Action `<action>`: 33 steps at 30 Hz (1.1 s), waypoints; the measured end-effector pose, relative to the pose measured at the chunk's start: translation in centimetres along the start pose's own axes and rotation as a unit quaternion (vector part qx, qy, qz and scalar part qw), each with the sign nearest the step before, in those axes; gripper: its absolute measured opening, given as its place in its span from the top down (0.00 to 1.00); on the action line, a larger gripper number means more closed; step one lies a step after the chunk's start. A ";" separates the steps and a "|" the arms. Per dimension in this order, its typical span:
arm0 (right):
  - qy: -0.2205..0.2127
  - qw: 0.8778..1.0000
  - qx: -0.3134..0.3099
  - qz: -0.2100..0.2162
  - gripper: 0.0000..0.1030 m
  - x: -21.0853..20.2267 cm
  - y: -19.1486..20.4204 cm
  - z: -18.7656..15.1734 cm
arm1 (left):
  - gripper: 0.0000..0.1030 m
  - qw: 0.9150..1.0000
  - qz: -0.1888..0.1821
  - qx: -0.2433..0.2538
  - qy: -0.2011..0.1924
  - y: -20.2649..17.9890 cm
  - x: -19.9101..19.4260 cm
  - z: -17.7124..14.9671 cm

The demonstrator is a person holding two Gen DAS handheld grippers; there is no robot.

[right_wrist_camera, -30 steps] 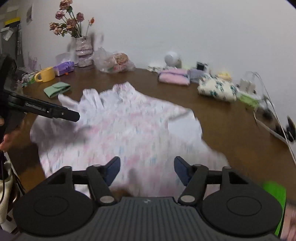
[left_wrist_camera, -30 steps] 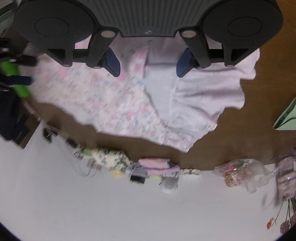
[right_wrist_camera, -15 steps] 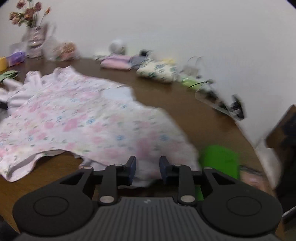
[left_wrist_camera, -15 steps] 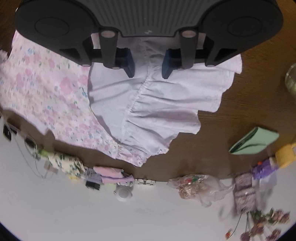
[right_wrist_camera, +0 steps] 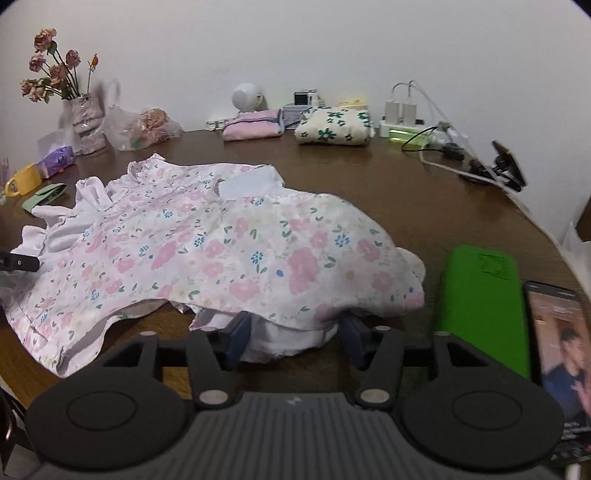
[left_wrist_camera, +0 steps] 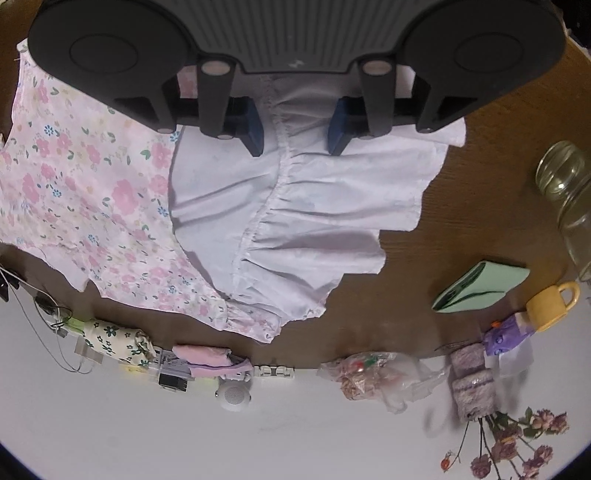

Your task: Fold clothes

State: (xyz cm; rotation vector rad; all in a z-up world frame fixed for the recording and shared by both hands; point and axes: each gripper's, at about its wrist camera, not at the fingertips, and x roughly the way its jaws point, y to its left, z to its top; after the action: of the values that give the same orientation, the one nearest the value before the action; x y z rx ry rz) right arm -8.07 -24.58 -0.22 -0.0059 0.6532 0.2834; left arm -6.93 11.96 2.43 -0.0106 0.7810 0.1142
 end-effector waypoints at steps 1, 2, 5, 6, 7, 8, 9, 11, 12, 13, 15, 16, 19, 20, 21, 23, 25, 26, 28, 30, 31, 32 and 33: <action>0.003 1.000 0.005 0.012 0.98 0.4 -0.4 0.5 | 0.62 1.000 -0.002 -0.002 0.000 -0.1 0.0 0.0; 0.002 1.000 0.014 0.018 0.98 0.6 -0.9 1.2 | 0.62 1.000 -0.003 -0.003 -0.001 -0.1 0.0 0.0; -0.083 0.996 -0.014 -0.013 0.98 -2.2 -0.7 4.3 | 0.61 1.000 -0.006 -0.001 -0.002 -0.3 -0.1 -0.1; -0.113 0.993 -0.030 -0.018 0.98 -3.6 -0.3 5.1 | 0.61 1.000 -0.006 0.000 -0.003 -0.3 -0.1 -0.1; -0.143 0.988 -0.045 -0.023 0.98 -5.0 0.1 5.9 | 0.60 1.000 -0.007 0.000 -0.003 -0.3 -0.1 -0.2; -0.152 0.986 -0.060 -0.036 0.98 -5.5 0.3 6.2 | 0.59 1.000 -0.009 0.000 -0.004 -0.3 -0.1 -0.2; -0.155 0.984 -0.075 -0.052 0.98 -5.8 0.5 6.4 | 0.59 1.000 -0.009 0.000 -0.005 -0.2 -0.1 -0.2; -0.145 0.981 -0.091 -0.096 0.96 -5.6 0.3 6.4 | 0.58 1.000 -0.011 0.001 -0.008 -0.1 -0.1 -0.3; -0.128 0.979 -0.088 -0.129 0.96 -4.9 -0.2 6.1 | 0.58 1.000 -0.012 0.001 -0.009 0.0 -0.1 -0.3; -0.111 0.977 -0.086 -0.161 0.96 -4.3 -0.6 5.7 | 0.58 1.000 -0.013 0.002 -0.010 0.0 -0.2 -0.4; -0.091 0.973 -0.078 -0.197 0.94 -3.8 -1.4 5.0 | 0.57 1.000 -0.014 0.004 -0.006 0.1 -0.1 -0.2; -0.091 0.974 -0.071 -0.195 0.87 -4.1 -1.6 4.8 | 0.57 1.000 -0.018 0.000 -0.001 0.2 -0.2 0.0; -0.090 0.981 -0.055 -0.164 0.66 -5.1 -2.0 4.1 | 0.59 0.999 -0.042 -0.019 0.012 0.6 -0.5 0.7; -0.092 0.986 -0.053 -0.129 0.66 -5.6 -1.7 4.0 | 0.58 0.997 -0.066 -0.027 0.003 0.6 -1.0 0.9; -0.081 0.993 -0.044 -0.078 0.66 -5.6 -1.5 3.9 | 0.57 0.995 -0.096 -0.025 -0.013 0.3 -1.7 1.0; -0.050 0.998 -0.029 0.023 0.63 -5.1 -0.8 3.4 | 0.43 0.987 -0.157 0.015 -0.041 -0.6 -3.1 0.8; -0.020 0.997 -0.038 0.071 0.60 -3.7 0.6 2.5 | 0.28 0.976 -0.197 0.067 -0.060 -1.4 -3.9 -0.2; -0.009 0.995 -0.041 0.095 0.58 -3.0 1.3 2.0 | 0.24 0.971 -0.210 0.091 -0.065 -1.7 -4.3 -0.9; 0.011 0.989 -0.044 0.144 0.48 -1.7 2.5 1.2 | 0.24 0.968 -0.210 0.124 -0.063 -1.9 -4.4 -2.0; 0.018 0.982 -0.047 0.183 0.43 -0.8 4.0 0.9 | 0.24 0.967 -0.201 0.146 -0.058 -2.0 -4.2 -2.9; 0.018 0.980 -0.043 0.194 0.42 -0.2 4.5 0.9 | 0.24 0.968 -0.196 0.144 -0.053 -1.7 -4.0 -3.0; 0.017 0.978 -0.037 0.204 0.42 0.4 4.9 1.0 | 0.26 0.970 -0.195 0.136 -0.048 -1.3 -3.7 -3.0; 0.013 0.978 -0.031 0.205 0.42 1.0 5.2 1.2 | 0.27 0.971 -0.198 0.124 -0.044 -0.8 -3.4 -2.9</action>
State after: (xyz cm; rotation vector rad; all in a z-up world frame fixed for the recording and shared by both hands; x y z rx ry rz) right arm -7.90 -19.23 0.58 0.0655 0.6691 0.7035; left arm -11.26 10.72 2.71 0.0753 0.6872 -0.3602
